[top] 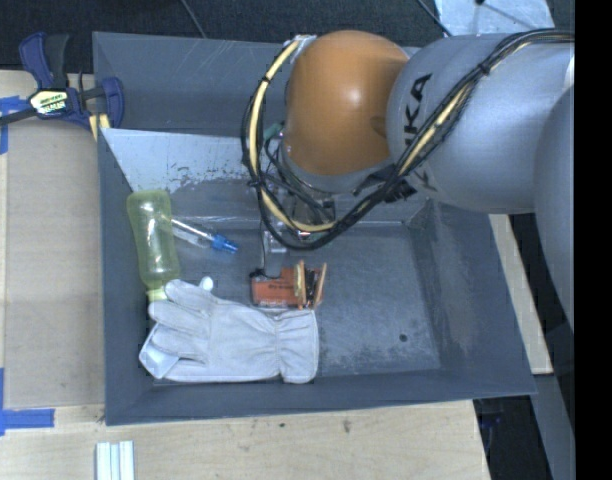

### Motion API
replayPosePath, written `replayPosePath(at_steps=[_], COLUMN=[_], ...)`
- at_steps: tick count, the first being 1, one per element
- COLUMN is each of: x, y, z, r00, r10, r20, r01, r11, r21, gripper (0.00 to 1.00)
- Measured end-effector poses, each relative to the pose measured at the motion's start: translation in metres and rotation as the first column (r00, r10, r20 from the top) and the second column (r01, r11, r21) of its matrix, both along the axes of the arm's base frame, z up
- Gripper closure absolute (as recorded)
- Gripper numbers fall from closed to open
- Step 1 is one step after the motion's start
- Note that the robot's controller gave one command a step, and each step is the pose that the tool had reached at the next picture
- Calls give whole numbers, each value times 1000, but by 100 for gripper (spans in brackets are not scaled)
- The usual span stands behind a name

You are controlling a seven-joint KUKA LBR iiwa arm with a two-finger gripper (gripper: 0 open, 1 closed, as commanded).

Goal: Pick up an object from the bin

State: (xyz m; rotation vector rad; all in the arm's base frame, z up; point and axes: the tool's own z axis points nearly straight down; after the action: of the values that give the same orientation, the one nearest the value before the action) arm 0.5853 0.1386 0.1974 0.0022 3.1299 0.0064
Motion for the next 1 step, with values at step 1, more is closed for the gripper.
replayPosePath(at_steps=[1], x=[-7], y=[-21], z=[-63], r00=[998], r10=[69], r20=[-6], r01=[-69], r11=[998], r21=[-4], gripper=[0])
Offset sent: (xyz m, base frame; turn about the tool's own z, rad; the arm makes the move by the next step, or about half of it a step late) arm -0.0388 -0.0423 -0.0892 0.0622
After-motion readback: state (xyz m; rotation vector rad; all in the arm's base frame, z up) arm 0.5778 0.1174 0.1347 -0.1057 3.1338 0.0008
